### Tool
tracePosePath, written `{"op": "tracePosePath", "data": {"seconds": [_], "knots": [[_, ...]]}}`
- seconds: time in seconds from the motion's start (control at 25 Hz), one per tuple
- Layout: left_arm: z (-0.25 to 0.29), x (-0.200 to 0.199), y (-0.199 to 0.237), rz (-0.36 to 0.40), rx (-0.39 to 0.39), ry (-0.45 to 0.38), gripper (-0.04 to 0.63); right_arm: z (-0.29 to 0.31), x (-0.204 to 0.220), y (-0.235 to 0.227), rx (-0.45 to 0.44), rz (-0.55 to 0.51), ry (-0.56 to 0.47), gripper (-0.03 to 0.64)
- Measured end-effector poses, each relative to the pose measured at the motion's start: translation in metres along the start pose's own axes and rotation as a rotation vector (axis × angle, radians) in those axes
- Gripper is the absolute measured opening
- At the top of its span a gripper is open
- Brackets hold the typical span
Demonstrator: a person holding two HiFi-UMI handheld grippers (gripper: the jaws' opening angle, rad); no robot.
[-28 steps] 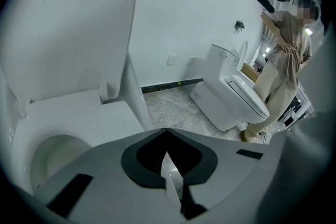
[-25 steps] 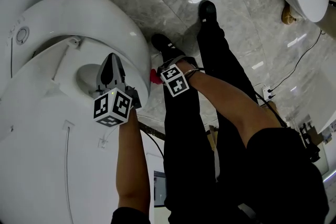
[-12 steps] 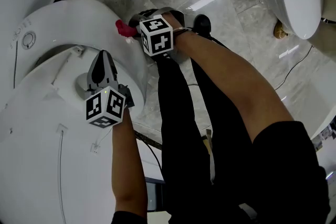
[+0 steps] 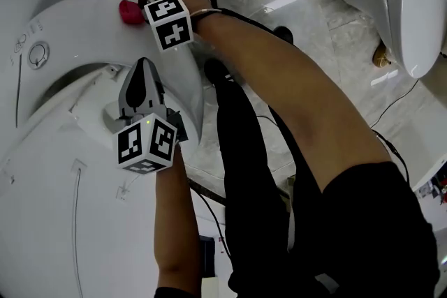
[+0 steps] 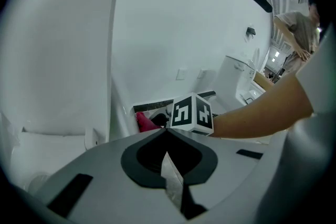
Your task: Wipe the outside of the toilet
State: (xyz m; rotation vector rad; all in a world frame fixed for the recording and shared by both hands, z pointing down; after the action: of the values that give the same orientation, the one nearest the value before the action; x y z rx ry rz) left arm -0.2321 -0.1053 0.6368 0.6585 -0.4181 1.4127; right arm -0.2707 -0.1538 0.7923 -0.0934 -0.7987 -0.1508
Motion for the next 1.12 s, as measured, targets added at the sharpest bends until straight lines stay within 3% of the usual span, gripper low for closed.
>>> {"op": "tracePosePath", "data": {"seconds": [0.16, 0.4, 0.6, 0.8, 1.12], "knots": [[0.002, -0.001, 0.003, -0.012, -0.003, -0.007, 0.011, 0.008, -0.003, -0.002, 0.021, -0.060, 0.007, 0.140], [0.002, 0.010, 0.003, -0.017, 0.007, 0.006, 0.011, 0.012, 0.010, 0.020, 0.028, -0.015, 0.015, 0.138], [-0.006, 0.018, 0.007, 0.010, 0.010, 0.014, 0.011, 0.020, 0.038, 0.076, -0.032, 0.022, 0.046, 0.138], [-0.011, 0.028, 0.001, 0.088, 0.033, 0.034, 0.011, 0.030, 0.067, 0.143, -0.069, 0.077, 0.086, 0.138], [-0.020, 0.048, -0.005, 0.111, 0.049, 0.068, 0.011, 0.037, 0.089, 0.220, -0.097, 0.213, 0.091, 0.138]]}}
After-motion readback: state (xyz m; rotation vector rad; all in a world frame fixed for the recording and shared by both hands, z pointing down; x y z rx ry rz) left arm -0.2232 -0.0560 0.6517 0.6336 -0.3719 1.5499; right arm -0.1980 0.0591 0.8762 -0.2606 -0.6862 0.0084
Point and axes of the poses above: the fingertips, and each gripper's own axes: z forward along the fingers, y to its left, x out of its underside, the point moved 1 cm from there along -z, backward along the fingers, and after that the axes turned 3 degrees about -y, right-handed, at the moved point
